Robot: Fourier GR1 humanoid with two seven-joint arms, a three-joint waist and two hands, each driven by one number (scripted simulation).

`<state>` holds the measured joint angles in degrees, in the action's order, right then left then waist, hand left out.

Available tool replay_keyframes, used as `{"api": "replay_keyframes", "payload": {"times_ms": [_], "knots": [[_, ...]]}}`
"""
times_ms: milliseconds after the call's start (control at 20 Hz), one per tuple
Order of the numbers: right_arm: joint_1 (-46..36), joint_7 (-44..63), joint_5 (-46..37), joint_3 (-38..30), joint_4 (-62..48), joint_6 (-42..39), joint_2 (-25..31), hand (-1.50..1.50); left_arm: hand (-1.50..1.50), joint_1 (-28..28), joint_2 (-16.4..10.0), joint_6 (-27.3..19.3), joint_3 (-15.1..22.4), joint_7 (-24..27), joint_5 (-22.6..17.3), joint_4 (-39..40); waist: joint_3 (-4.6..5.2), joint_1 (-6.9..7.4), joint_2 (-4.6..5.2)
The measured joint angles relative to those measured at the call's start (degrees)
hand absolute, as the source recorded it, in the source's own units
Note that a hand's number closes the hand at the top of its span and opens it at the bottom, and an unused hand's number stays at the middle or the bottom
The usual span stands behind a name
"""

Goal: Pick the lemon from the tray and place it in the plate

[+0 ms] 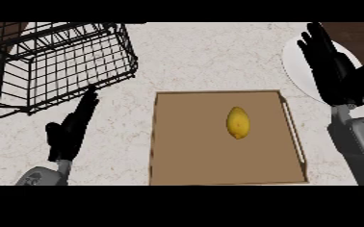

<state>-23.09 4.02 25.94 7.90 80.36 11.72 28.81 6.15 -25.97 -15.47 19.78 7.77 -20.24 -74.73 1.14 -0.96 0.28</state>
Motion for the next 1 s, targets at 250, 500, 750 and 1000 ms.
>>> {"api": "replay_keyframes", "payload": {"times_ms": [250, 500, 750, 1000], "knots": [[-3.8, 2.9, -6.0, 0.8, -0.5, 15.9, -7.4, -1.5, 0.0, 3.7, -0.8, -0.9, -0.9, -1.1, 2.0, -0.9, -0.76, 1.05, -0.2], [-4.1, 6.7, -21.2, 10.6, -7.8, 22.1, -2.8, -1.5, 0.0, 7.1, -2.0, -0.9, -0.8, -2.6, 3.3, -2.2, 0.06, 2.59, 0.28], [-2.9, 12.6, -32.3, 17.7, -13.6, 39.7, -15.1, -1.5, 0.0, 9.6, -1.3, -1.3, -0.9, -5.0, 3.6, -1.8, -0.69, 1.93, -0.08], [-4.1, 22.0, -46.7, 24.3, -20.4, 46.2, -19.8, -1.5, 0.0, 11.1, -1.4, -1.5, -1.5, -7.7, 4.0, -2.3, -0.84, 0.99, -0.62]]}}
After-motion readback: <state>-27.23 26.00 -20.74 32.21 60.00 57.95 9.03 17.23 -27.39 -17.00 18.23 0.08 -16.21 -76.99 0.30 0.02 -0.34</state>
